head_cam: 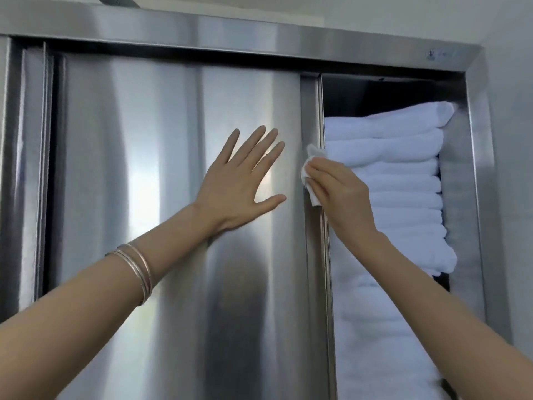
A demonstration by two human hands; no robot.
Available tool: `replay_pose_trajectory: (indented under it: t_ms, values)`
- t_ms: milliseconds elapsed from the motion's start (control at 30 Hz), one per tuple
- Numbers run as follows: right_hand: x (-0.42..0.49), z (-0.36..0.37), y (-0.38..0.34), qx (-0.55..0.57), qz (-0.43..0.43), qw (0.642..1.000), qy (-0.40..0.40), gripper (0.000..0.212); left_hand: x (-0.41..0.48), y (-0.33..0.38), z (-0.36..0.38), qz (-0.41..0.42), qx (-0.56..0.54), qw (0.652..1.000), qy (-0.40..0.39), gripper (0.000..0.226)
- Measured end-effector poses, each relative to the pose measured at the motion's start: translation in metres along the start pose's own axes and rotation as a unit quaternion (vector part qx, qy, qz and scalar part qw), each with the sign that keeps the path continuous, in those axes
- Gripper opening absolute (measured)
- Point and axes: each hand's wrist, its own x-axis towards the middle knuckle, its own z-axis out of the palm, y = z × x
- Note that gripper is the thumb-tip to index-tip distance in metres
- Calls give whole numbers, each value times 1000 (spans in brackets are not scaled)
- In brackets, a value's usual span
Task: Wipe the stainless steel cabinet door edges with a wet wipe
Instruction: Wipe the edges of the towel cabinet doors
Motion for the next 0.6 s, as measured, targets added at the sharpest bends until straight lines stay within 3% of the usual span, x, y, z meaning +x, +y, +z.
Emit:
replay_pose_trajectory:
  t_ms: [167,300,467,600]
  values:
    - [8,5,10,-38,-82,996,16,15,-1,-2,4,1,8,1000,12,79]
    - [64,6,14,-64,-42,997,-7,9,0,-3,3,10,3,1000,14,78]
    - [66,15,5,-81,-12,996,-28,24,-1,-4,4,11,4,1000,23,78]
    - [44,12,-2,-110,-46,991,-55,36,0,-8,2,18,-5,1000,10,79]
